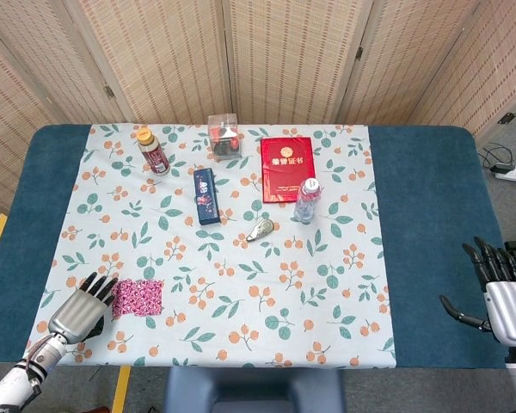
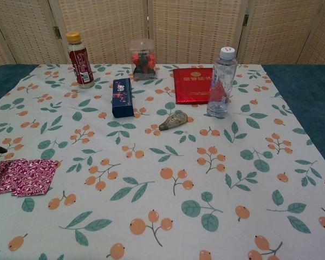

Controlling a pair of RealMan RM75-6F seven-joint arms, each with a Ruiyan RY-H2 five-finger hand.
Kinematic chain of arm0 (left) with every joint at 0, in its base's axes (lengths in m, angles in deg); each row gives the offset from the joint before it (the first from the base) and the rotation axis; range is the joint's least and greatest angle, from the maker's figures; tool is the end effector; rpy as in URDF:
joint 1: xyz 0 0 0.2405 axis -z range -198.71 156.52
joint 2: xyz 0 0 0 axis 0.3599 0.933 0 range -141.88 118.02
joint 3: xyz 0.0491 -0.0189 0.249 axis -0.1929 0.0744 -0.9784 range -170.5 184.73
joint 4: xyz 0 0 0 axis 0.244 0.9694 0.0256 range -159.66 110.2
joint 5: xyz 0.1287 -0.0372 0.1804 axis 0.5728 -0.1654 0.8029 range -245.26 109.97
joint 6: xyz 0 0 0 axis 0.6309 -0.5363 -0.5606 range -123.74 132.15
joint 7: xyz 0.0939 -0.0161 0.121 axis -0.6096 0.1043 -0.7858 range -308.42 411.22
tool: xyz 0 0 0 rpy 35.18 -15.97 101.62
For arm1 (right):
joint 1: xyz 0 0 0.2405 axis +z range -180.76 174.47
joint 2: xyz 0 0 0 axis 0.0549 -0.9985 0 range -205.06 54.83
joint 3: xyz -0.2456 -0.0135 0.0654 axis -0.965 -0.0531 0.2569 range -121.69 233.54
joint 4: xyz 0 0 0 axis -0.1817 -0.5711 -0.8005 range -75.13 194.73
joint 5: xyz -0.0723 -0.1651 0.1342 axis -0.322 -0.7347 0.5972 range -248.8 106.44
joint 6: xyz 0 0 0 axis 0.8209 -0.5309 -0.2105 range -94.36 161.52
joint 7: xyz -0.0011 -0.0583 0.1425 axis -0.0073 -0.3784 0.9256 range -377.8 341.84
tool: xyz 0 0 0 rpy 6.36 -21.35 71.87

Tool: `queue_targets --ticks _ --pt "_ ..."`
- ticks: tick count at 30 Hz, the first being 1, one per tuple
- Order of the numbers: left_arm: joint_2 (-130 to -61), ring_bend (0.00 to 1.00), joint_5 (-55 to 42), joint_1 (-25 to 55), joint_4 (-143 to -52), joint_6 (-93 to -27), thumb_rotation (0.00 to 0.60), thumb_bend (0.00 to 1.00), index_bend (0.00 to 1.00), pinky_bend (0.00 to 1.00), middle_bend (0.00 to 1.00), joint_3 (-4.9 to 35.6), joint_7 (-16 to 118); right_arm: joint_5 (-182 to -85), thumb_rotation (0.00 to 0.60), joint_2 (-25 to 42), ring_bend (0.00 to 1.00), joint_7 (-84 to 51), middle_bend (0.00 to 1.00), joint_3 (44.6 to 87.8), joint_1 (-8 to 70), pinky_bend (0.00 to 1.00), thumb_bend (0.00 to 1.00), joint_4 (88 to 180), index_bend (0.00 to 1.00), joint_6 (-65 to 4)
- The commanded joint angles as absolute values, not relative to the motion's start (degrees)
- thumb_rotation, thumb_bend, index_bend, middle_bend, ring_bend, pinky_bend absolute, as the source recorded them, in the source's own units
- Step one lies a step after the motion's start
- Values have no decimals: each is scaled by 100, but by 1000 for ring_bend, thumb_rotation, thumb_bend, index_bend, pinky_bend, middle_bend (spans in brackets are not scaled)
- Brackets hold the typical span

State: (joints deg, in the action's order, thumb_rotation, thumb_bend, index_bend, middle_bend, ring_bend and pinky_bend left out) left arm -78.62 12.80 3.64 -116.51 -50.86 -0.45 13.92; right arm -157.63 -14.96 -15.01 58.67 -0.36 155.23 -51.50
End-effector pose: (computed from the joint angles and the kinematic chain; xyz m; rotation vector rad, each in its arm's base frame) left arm -0.3049 0.2309 0.0453 -2.1305 -0.5187 -0.2164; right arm -0.3156 -0.1799 0.1610 1.3602 -0.9500 0.9135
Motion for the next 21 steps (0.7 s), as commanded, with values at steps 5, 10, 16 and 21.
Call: queue_targets --ticks 5,10,16,21 --pt "-7934 0 1658 409 -11823 -5214 223 943 223 0 0 -38 1699 -15766 283 -1479 0 -1462 0 5850 -48 0 328 15491 0 -5143" --pt "-8064 0 1795 513 -11865 -5069 223 942 217 0 0 -72 1584 -15763 285 -1490 0 -1439 0 5847 -67 0 329 15476 0 -5160" --pt "-8162 0 1700 567 -11878 -4905 223 943 217 0 0 -89 1396 -15738 284 -1465 0 -1377 0 5837 -84 0 329 15422 0 -5147" --pt "-8268 0 1501 648 -11795 -4774 223 942 216 0 0 -14 1187 -15741 285 -1446 0 -1346 0 5841 -70 0 329 15387 0 -5120"
